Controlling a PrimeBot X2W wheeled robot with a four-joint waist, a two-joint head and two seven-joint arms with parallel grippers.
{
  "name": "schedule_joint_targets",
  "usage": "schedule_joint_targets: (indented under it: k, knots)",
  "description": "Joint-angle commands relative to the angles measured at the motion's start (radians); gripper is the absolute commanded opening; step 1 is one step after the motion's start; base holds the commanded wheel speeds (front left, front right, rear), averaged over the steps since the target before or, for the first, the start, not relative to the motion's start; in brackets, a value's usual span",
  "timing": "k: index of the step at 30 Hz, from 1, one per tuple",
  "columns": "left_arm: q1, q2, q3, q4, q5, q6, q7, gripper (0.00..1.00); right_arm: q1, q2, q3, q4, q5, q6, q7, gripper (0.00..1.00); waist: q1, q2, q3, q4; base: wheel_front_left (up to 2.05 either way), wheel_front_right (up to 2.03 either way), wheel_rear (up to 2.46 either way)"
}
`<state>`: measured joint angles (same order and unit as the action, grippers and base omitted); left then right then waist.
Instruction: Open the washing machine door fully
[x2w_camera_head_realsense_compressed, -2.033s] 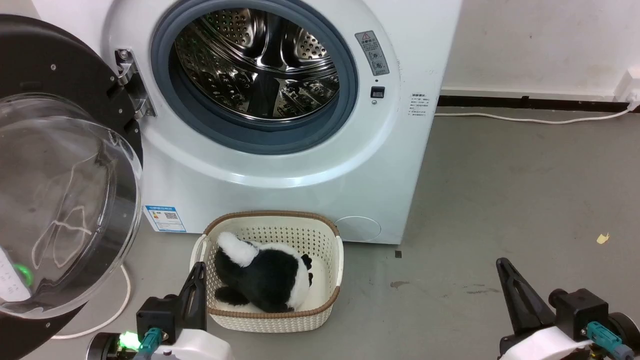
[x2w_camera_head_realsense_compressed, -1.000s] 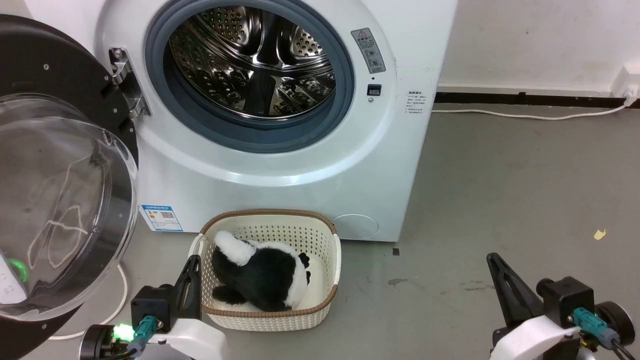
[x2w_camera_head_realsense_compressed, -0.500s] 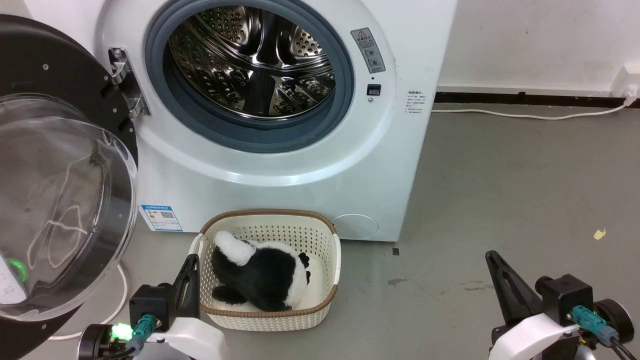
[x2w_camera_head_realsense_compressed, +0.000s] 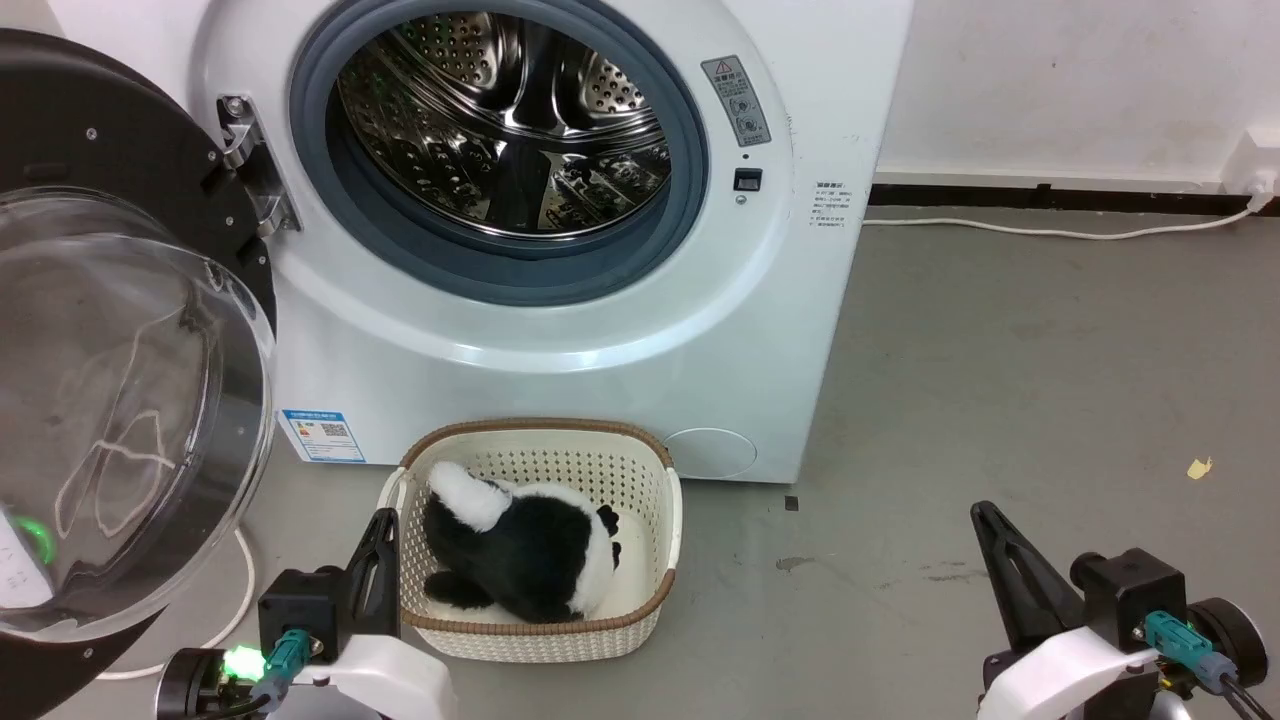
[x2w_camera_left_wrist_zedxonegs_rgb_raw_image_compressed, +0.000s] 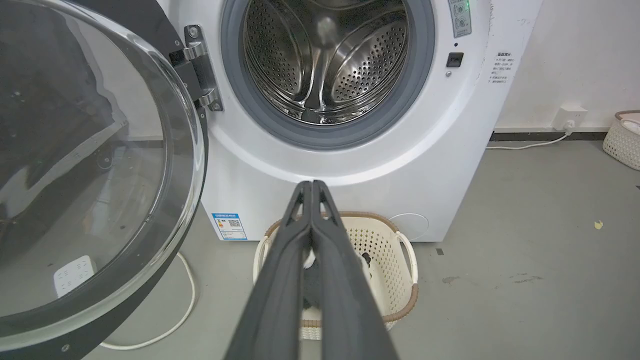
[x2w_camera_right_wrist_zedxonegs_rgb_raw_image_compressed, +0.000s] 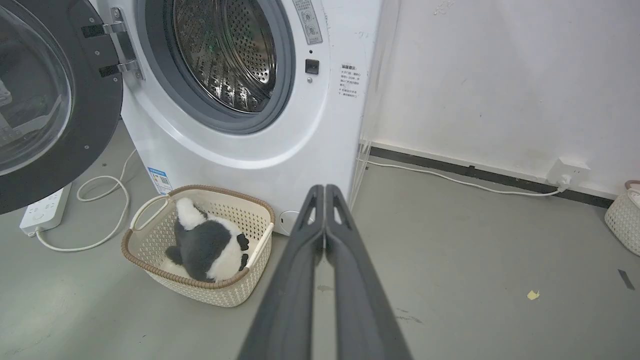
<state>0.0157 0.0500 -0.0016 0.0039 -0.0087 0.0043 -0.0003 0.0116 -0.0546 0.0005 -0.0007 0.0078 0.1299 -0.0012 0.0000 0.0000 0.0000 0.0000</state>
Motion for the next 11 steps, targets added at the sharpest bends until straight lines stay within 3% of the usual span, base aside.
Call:
schedule_joint_targets:
  k: [1, 11]
  knots:
    - [-0.016, 0.000, 0.002, -0.004, 0.009, -0.004, 0.000, 0.00, -0.012, 0.004, 0.000, 0.001, -0.008, 0.001, 0.001, 0.00, 0.0000, 0.0000, 0.000, 0.000, 0.00, 0.00, 0.00]
    - [-0.016, 0.000, 0.002, -0.004, 0.009, -0.004, 0.000, 0.00, -0.012, 0.004, 0.000, 0.001, -0.008, 0.001, 0.001, 0.00, 0.0000, 0.0000, 0.000, 0.000, 0.00, 0.00, 0.00]
